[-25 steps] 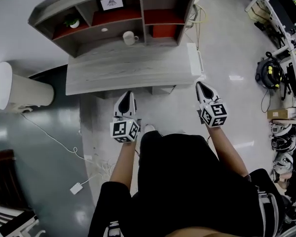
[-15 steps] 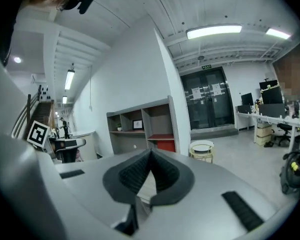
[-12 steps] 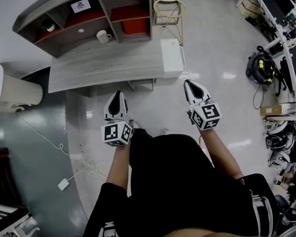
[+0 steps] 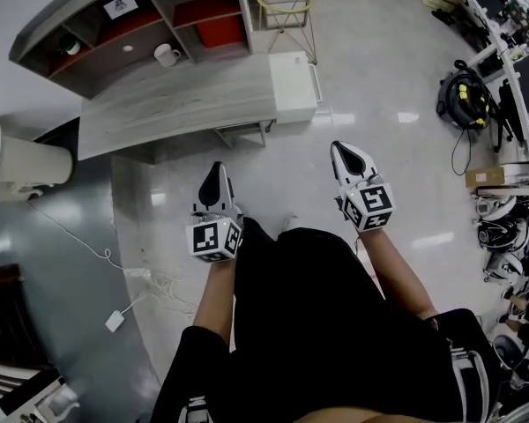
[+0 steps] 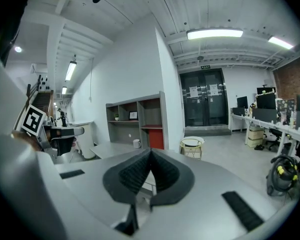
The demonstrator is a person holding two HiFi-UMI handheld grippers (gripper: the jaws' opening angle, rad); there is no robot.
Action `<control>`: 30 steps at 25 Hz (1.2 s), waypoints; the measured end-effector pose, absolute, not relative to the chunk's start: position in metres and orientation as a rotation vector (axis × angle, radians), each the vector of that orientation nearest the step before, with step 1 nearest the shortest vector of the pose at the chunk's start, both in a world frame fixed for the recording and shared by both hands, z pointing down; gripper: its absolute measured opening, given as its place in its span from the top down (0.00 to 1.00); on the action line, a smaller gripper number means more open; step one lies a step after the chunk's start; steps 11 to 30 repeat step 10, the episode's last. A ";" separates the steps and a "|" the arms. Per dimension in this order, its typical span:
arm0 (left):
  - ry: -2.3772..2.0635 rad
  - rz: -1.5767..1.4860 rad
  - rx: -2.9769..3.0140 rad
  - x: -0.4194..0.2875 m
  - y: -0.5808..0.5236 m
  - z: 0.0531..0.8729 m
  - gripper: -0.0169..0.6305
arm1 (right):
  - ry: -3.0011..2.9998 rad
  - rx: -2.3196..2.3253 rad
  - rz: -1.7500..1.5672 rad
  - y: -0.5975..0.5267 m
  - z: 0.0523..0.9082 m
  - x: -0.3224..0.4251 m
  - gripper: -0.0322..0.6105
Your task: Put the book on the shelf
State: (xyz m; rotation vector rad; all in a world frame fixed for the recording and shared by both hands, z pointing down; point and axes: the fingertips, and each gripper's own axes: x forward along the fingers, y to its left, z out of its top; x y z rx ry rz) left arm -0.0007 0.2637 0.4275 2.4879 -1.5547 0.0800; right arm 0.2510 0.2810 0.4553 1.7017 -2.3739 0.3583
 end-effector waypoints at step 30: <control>-1.530 0.133 2.451 0.004 0.301 0.459 0.95 | -2.403 1.669 0.405 0.312 0.478 0.248 0.95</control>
